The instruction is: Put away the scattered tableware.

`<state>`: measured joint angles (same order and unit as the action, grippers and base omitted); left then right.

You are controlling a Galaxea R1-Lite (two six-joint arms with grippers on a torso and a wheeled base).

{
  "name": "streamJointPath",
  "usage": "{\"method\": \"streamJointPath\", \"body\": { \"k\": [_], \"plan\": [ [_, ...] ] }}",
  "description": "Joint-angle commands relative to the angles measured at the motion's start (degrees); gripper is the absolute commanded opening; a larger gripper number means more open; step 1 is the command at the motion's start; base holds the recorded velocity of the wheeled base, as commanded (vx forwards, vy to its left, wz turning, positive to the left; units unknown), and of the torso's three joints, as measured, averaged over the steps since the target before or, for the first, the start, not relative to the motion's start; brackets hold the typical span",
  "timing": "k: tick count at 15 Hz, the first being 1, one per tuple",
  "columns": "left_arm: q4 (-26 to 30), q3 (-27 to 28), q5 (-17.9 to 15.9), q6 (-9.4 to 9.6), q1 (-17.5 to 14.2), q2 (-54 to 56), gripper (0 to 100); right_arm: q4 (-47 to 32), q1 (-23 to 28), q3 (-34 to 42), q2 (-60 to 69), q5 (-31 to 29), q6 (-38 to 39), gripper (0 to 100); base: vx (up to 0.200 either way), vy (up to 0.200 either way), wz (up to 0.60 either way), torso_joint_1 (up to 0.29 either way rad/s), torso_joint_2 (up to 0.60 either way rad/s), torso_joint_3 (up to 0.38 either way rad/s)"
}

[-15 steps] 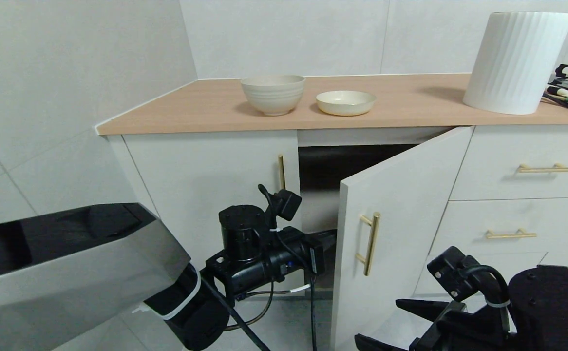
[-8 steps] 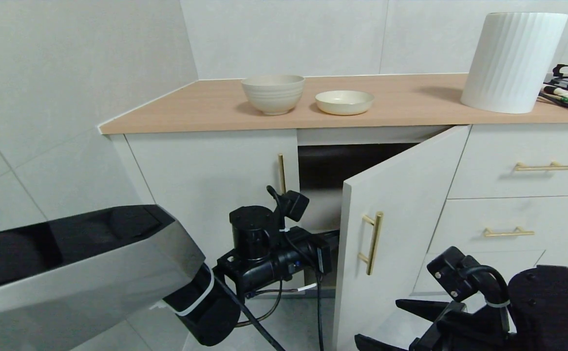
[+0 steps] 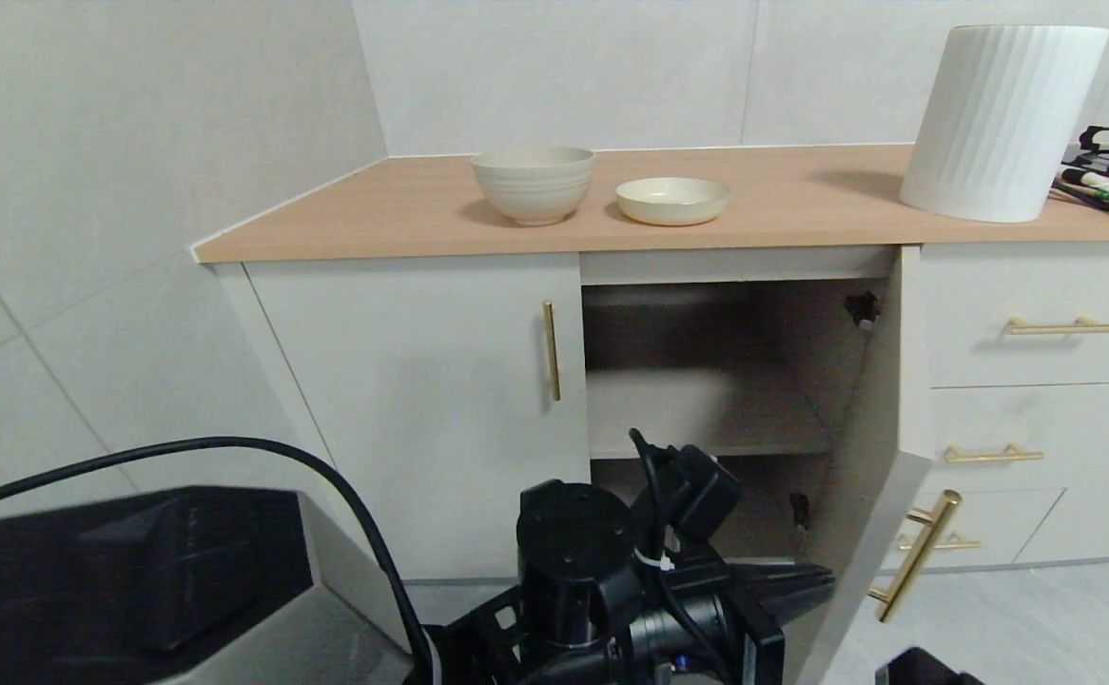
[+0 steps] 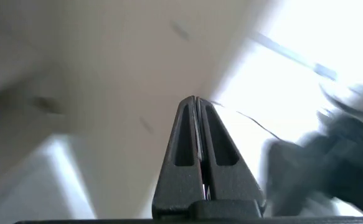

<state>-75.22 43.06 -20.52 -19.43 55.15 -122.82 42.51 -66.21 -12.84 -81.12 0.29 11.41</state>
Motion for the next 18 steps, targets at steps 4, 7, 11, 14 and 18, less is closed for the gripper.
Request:
{"method": "streamJointPath", "body": {
  "k": [4, 7, 11, 14, 18],
  "plan": [
    [0.1, -0.7, 0.2, -0.08, -4.0, 1.4, 0, 2.6, -1.4, 1.9, 2.5, 0.1, -1.0, 100, 0.0, 0.0, 0.0, 0.0, 0.0, 0.0],
    [1.8, -2.0, 0.1, 0.01, -9.7, 5.3, 0, 2.7, -0.7, 1.3, 2.2, -0.1, -0.7, 100, 0.0, 0.0, 0.0, 0.0, 0.0, 0.0],
    [16.7, -5.1, 0.2, 0.1, -17.5, 18.4, 0, 2.4, 6.7, -3.1, 0.5, -1.9, 0.0, 100, 0.0, 0.0, 0.0, 0.0, 0.0, 0.0],
    [30.0, -8.9, 0.2, 5.11, -25.8, 30.2, 0, 2.3, 7.0, -4.9, -0.6, -4.4, 0.1, 100, 0.0, 0.0, 0.0, 0.0, 0.0, 0.0],
    [35.8, -14.1, 0.2, 6.86, -31.6, 37.0, 0, 2.1, 16.3, -12.4, -7.7, -5.2, 0.1, 100, 0.0, 0.0, 0.0, 0.0, 0.0, 0.0]
  ]
}}
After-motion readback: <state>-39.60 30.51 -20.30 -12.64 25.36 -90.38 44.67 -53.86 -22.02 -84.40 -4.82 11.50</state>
